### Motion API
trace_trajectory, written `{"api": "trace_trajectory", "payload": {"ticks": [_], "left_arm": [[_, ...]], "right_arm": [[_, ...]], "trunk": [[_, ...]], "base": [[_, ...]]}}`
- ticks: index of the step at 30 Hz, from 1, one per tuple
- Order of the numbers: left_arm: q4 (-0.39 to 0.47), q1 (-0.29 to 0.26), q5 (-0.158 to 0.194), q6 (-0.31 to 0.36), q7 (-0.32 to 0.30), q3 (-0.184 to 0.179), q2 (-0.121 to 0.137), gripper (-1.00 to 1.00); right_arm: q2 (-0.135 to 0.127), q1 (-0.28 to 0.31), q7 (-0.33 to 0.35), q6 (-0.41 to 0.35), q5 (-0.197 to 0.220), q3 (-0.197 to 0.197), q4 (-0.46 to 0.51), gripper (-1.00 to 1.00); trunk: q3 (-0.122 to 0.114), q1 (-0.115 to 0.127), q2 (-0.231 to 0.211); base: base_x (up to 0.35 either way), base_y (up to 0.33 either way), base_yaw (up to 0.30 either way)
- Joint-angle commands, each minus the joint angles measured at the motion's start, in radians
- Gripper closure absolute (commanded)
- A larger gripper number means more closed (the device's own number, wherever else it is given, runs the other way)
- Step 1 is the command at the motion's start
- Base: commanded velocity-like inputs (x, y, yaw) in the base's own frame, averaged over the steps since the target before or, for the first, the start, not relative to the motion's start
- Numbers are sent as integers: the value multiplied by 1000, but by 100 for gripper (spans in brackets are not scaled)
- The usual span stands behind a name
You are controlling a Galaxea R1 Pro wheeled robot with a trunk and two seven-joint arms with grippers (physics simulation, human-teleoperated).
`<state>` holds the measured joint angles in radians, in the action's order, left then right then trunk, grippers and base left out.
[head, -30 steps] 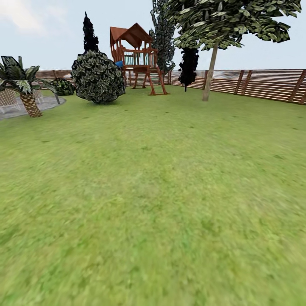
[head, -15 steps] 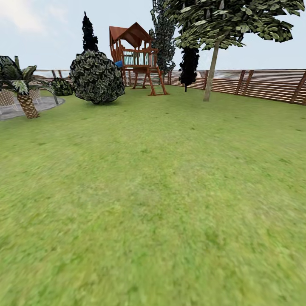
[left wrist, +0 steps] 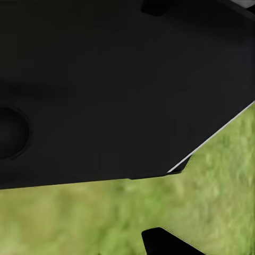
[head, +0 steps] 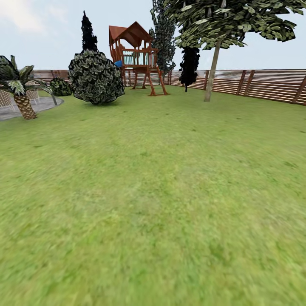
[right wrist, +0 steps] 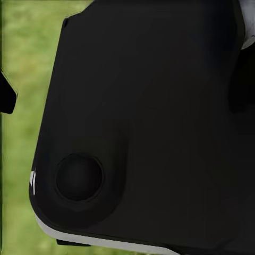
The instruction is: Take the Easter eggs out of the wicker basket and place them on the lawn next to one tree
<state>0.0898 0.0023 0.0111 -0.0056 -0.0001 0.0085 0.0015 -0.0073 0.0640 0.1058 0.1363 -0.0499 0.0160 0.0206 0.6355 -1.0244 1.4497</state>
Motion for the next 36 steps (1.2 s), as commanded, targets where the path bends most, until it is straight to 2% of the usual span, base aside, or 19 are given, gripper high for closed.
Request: {"api": "trace_trajectory", "payload": {"ticks": [1, 14, 36], "left_arm": [[1, 0, 1, -1, 0, 1, 0, -100], [2, 0, 1, -1, 0, 1, 0, -100], [4, 0, 1, -1, -1, 1, 0, -100]], "right_arm": [[0, 0, 2, 3, -5, 1, -1, -100], [9, 0, 8, 1, -4, -3, -7, -100], [0, 0, 3, 3, -4, -4, -1, -100]], "trunk": [[1, -1, 0], [1, -1, 0], [1, -1, 0]], "base": [[318, 0, 0], [318, 0, 0], [320, 0, 0]]}}
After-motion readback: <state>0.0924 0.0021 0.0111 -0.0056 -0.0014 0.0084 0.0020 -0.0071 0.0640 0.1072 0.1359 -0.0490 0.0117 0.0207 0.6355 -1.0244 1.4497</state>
